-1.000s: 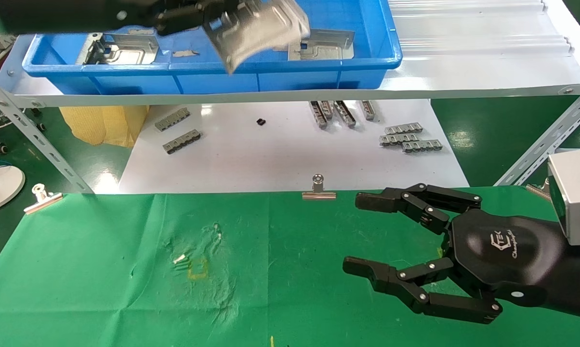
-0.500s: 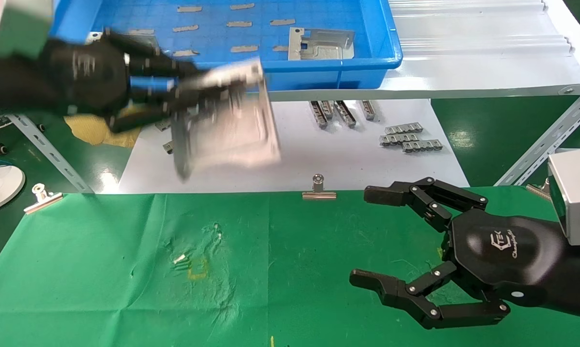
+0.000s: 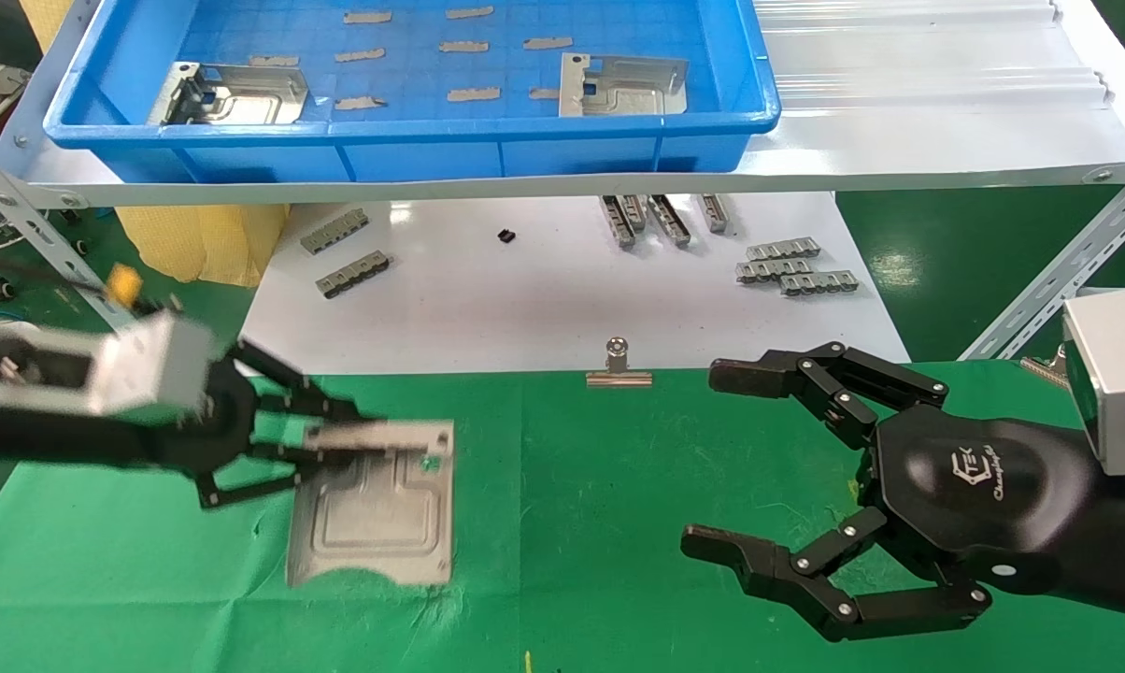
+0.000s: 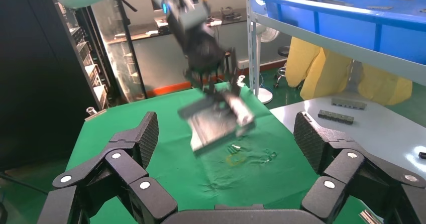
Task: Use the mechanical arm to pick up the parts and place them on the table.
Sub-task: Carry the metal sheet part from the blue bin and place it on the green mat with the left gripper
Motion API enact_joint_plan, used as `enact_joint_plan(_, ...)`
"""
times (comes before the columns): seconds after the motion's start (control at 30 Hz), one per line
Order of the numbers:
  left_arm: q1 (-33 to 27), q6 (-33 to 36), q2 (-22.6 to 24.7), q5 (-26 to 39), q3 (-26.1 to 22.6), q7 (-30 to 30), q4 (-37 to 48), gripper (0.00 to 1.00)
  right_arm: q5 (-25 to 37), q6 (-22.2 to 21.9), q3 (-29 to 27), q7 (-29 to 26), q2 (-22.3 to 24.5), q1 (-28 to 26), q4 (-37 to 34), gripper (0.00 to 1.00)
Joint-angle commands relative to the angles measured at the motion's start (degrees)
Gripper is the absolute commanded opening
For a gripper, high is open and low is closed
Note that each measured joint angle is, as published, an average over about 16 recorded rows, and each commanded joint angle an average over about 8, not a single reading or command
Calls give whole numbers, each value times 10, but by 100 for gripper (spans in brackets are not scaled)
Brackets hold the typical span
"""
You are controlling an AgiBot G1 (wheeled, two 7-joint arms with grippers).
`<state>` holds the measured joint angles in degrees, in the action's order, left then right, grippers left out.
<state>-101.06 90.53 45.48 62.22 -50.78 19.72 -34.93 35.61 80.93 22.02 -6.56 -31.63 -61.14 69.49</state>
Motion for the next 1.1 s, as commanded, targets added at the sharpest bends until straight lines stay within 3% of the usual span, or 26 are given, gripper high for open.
enact_joint_plan(0.03, 8, -1, 8, 12, -19, 27, 20, 0, 0, 0, 0, 0, 0, 0, 0, 100)
enact_joint_plan(0.4, 24, -33, 66, 41, -46, 171, 161, 0, 0, 0, 0, 0, 0, 0, 0, 100)
enact_joint_plan(0.43, 23, -35, 69, 45, -47, 179, 171, 5, 0, 0, 0, 0, 0, 0, 0, 100)
enact_joint_plan(0.67, 24, -47, 92, 47, -48, 210, 233, 92, 0, 0, 0, 0, 0, 0, 0, 100)
enact_joint_plan(0.7, 24, -47, 95, 46, -47, 213, 241, 100, 0, 0, 0, 0, 0, 0, 0, 100)
enact_joint_plan(1.1, 20, -30, 112, 34, -39, 240, 299, 100, 0, 0, 0, 0, 0, 0, 0, 100)
